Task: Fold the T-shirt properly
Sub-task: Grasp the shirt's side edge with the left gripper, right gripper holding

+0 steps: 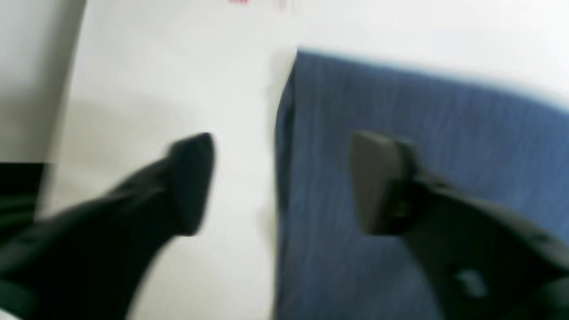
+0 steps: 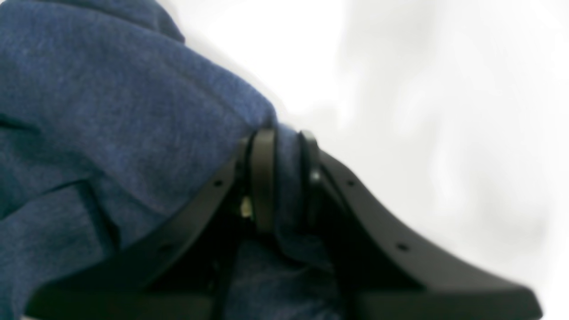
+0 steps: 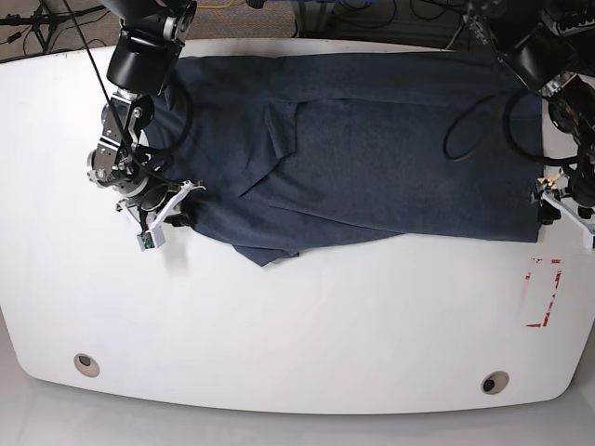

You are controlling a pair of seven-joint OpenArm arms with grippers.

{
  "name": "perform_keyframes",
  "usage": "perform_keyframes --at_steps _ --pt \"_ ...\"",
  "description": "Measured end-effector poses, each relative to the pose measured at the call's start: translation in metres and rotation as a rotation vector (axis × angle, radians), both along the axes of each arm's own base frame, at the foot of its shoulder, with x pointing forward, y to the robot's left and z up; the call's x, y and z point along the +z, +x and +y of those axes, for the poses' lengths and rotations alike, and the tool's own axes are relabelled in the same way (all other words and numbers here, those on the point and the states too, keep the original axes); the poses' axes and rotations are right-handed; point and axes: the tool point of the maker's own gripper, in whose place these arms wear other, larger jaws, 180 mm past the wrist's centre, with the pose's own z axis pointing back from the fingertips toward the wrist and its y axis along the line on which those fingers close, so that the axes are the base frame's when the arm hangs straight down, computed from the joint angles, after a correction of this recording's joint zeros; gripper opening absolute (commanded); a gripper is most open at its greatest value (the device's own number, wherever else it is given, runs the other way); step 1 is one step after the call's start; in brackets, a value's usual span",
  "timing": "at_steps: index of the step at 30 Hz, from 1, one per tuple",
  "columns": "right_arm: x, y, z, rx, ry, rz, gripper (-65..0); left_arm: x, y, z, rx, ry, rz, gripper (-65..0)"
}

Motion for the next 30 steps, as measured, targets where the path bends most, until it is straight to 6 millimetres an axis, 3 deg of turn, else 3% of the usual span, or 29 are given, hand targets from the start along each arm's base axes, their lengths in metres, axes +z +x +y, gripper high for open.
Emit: perform_keyframes --at_steps 7,18,22,30 --pt "0.000 0.000 0.000 0.001 -0.001 0.001 -56.8 -0.024 0.016 0.024 0.144 -0.115 -0.051 -9.0" --pt "0.000 0.000 0.000 0.001 -0.002 0.001 -56.8 -0.073 0.025 0.034 0.190 -0.236 -0.026 -9.2" --pt "0.000 0.000 0.000 0.001 0.000 0.000 -56.9 -0.090 0.026 0.029 0.203 -0.280 -0.016 -9.2" --pt "0.000 0.000 0.000 0.001 -0.001 0.000 -56.9 -0.091 0.051 0.019 0.194 -0.344 -0.055 -9.7"
